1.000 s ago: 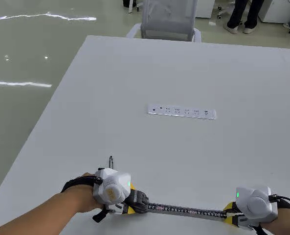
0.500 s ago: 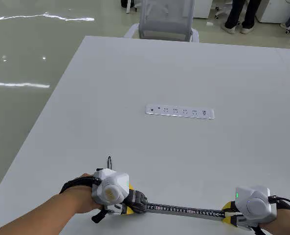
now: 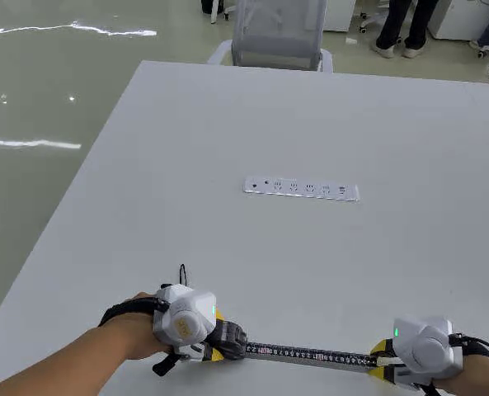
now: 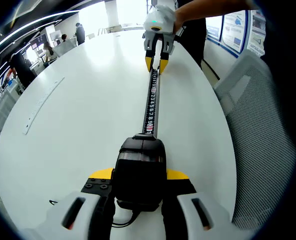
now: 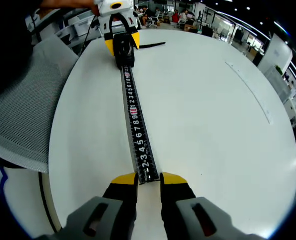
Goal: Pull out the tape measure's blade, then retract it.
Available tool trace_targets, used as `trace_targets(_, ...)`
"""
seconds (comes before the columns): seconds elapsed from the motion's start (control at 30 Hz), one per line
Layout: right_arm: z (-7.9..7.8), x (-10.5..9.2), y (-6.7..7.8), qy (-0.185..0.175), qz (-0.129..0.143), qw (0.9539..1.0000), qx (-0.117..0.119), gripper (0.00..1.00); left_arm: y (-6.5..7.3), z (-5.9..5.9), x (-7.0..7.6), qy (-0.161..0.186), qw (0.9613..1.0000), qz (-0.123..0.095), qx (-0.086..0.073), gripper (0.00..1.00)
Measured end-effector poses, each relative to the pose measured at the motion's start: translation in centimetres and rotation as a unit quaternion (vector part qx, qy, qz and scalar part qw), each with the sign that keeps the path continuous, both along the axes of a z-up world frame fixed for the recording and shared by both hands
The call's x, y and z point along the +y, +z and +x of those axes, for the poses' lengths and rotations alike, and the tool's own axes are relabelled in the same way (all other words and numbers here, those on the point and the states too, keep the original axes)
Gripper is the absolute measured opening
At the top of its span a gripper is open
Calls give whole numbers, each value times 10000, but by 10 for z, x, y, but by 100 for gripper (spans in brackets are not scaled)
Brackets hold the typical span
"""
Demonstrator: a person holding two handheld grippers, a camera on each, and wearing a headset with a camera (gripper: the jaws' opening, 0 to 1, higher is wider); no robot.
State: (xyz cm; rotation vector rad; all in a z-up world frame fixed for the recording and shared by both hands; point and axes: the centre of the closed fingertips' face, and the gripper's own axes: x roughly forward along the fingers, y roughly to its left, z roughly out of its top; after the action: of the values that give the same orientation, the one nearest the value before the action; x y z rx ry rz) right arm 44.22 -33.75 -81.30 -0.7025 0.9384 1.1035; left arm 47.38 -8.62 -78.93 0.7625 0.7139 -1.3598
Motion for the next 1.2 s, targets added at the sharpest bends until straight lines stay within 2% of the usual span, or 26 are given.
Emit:
trace_targets(0.03, 3, 1, -1, 2, -14, 9999, -105, 16, 0, 0, 0, -4, 10000, 1, 0, 31)
trace_targets(0.17, 3, 6, 2, -76, 70, 9999, -84, 20, 0, 0, 0, -20, 10000, 17, 4, 31)
trace_targets(0.37, 13, 4, 17, -598, 395, 9971, -249, 42, 0, 0, 0, -10, 10000, 11, -8, 32)
trace_targets(0.57, 12, -7, 23, -1133, 586, 9913, -323, 59, 1, 0, 0, 1, 10000, 1, -35, 32)
trace_targets(0.63, 11, -11, 25, -1403, 670, 9872, -356, 63, 1, 0, -1, 13, 10000, 4, -43, 32)
trace_targets(0.8, 9, -18, 29, -2073, 982, 9721, -478, 79, -1, 0, 0, -57, 9999, 36, -90, 32)
trace_targets(0.9, 5, -20, 40, -2522, 1229, 9578, -622, 90, 0, 0, 0, -62, 9999, 23, -104, 32)
trace_targets(0.97, 3, -17, 50, -2743, 1550, 9464, -718, 99, 0, 0, 0, -68, 9999, 25, -104, 32)
trace_targets(1.0, -1, -18, 53, -2856, 1641, 9414, -726, 100, 0, 0, 0, -78, 9999, 29, -106, 32)
trace_targets(1.1, -12, -25, 51, -2931, 1573, 9398, -776, 100, 1, 0, 0, -98, 9999, 51, -88, 32)
trace_targets(1.17, -19, -26, 53, -3013, 1619, 9364, -790, 100, 1, 0, 0, -124, 9999, 86, -83, 32)
trace_targets(1.2, -21, -25, 54, -3018, 1617, 9361, -808, 100, 1, 0, 0, -124, 9998, 92, -78, 33)
